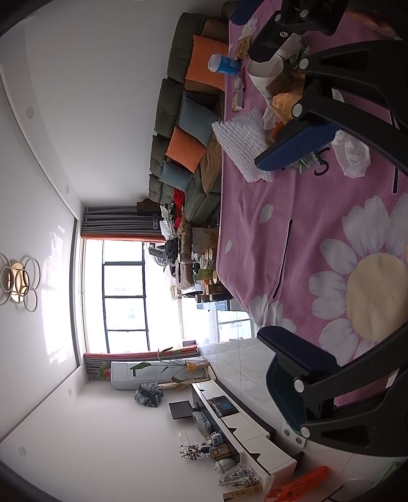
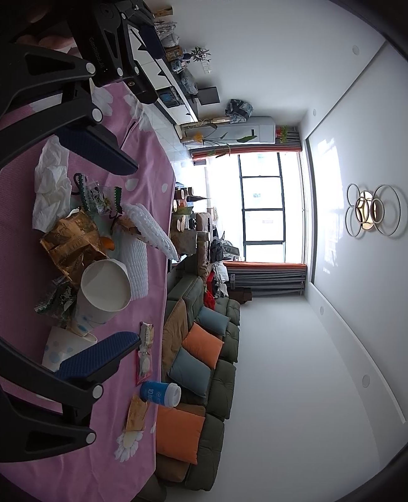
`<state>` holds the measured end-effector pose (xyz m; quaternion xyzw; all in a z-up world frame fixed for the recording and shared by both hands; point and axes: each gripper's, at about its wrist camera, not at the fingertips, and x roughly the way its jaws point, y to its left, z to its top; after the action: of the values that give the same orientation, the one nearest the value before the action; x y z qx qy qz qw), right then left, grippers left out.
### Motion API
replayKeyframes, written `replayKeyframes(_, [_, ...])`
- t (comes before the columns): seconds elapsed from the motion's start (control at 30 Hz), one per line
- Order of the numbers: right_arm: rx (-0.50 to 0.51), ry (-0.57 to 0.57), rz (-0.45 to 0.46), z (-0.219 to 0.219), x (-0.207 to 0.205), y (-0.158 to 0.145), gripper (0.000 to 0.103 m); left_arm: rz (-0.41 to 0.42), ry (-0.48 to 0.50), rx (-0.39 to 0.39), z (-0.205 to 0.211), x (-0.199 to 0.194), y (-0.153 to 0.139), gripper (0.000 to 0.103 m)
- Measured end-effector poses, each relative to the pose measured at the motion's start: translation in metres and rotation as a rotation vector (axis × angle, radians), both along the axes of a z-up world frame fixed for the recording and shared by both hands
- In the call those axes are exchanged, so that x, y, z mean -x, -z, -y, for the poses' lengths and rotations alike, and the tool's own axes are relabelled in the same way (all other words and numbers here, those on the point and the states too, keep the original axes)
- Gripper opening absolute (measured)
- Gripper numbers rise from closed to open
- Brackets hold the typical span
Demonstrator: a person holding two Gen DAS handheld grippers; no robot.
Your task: Collect trash
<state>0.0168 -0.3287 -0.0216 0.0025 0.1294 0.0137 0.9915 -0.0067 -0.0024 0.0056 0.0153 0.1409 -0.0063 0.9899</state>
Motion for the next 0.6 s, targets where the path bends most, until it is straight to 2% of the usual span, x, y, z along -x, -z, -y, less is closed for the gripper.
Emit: replayKeyframes(0.6, [-0.004,-0.003,-0.003,-0.0015,0.0006,0.0017,0.096,0.0,0.001,0.003,-0.0022,-0.0009,0.0007,0.097])
